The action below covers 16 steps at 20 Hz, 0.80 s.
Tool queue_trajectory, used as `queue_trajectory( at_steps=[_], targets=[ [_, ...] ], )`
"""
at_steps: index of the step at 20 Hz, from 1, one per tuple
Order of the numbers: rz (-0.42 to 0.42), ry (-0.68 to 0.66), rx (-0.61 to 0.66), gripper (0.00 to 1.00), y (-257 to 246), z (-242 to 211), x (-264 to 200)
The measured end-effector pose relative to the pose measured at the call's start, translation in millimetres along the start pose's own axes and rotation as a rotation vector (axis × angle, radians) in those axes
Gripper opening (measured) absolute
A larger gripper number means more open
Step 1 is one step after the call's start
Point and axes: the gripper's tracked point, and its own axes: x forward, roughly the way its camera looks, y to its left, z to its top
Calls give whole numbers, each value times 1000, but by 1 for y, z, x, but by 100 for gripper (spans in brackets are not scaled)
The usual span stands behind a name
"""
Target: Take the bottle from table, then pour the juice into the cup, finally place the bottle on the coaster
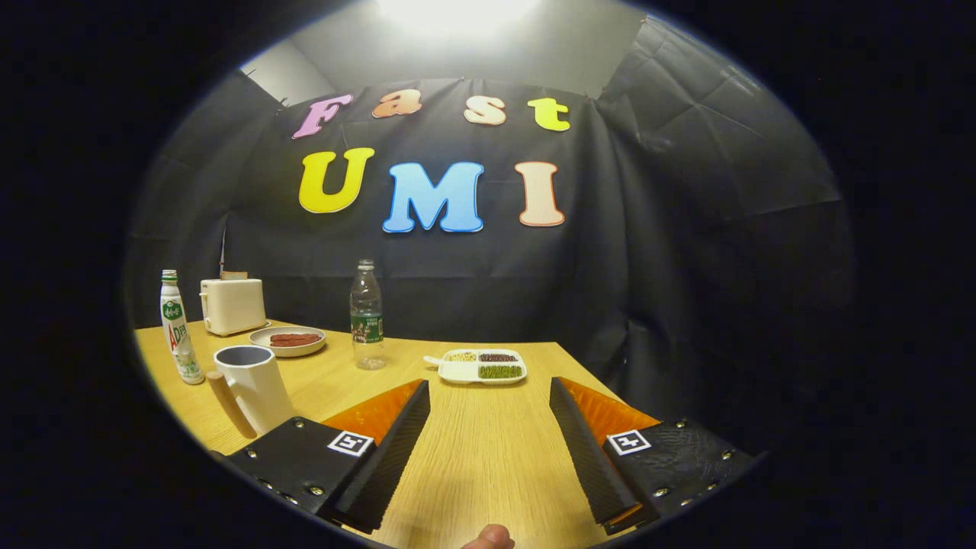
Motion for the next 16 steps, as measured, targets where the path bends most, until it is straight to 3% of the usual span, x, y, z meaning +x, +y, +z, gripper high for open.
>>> queue_trajectory(
  at_steps=[2, 7, 11, 16],
  targets=[
    [-22, -19, 11, 96, 8, 12, 4],
    [-197, 1, 26, 96, 15, 30, -22],
    [-233, -23, 24, 96, 62, 46, -54],
    [-171, -34, 17, 98, 144, 57, -73]
  ],
)
